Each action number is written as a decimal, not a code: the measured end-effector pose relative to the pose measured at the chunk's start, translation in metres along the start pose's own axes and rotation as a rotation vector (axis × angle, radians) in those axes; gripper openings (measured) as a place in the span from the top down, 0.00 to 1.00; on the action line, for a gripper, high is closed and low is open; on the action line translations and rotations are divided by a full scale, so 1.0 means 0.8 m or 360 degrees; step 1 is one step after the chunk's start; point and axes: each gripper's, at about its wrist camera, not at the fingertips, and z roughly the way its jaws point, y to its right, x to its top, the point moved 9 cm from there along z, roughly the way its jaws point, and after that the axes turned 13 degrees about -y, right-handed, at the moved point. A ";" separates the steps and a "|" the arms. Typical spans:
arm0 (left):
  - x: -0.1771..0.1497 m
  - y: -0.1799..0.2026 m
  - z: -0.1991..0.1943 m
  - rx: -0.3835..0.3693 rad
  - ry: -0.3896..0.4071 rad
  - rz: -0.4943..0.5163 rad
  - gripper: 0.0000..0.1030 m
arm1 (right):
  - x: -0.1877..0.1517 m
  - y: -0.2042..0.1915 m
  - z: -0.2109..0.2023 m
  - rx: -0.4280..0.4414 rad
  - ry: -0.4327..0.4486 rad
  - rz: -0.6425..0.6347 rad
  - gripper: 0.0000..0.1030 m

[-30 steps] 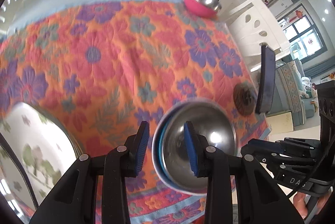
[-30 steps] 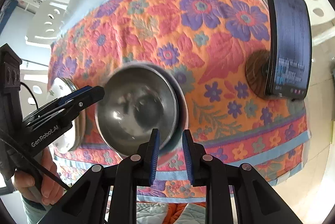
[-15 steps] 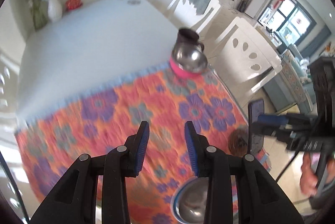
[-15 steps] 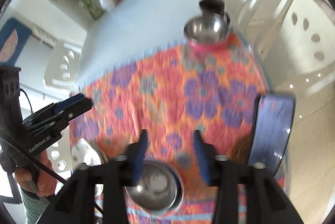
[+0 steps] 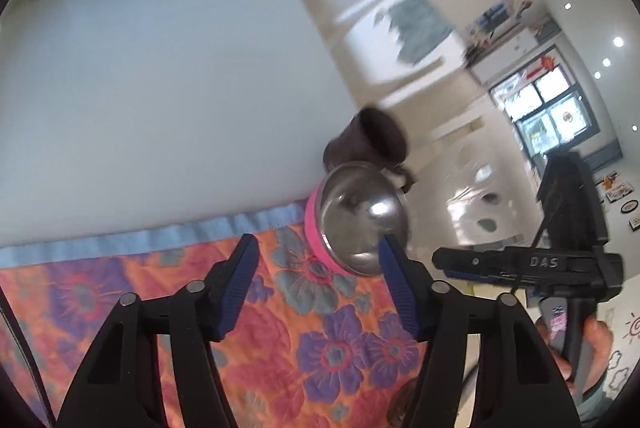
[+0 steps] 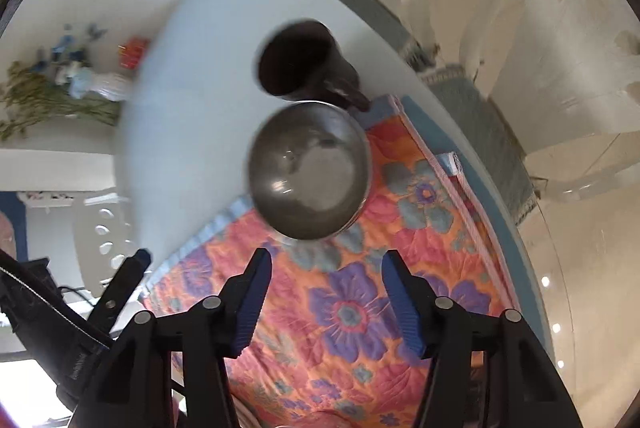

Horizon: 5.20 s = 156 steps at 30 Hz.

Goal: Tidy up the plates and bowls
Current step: 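Grasp the pink steel bowl rim with the left gripper and lift it, then lower the pink steel bowl into the blue steel bowl with the left gripper, then grasp the rim of the nested bowls with the left gripper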

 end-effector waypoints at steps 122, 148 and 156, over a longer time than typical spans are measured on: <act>-0.419 -0.054 -0.091 0.0122 0.0039 -0.0115 0.64 | -0.406 -0.028 0.093 -0.0261 0.0121 -0.0526 0.43; -0.477 -0.071 -0.081 -0.0120 0.0021 -0.0316 0.42 | -0.444 -0.019 0.110 -0.0361 0.0268 -0.0458 0.30; -0.479 -0.077 -0.062 -0.0134 -0.0021 -0.0420 0.39 | -0.435 -0.014 0.117 -0.0377 0.0315 -0.0514 0.30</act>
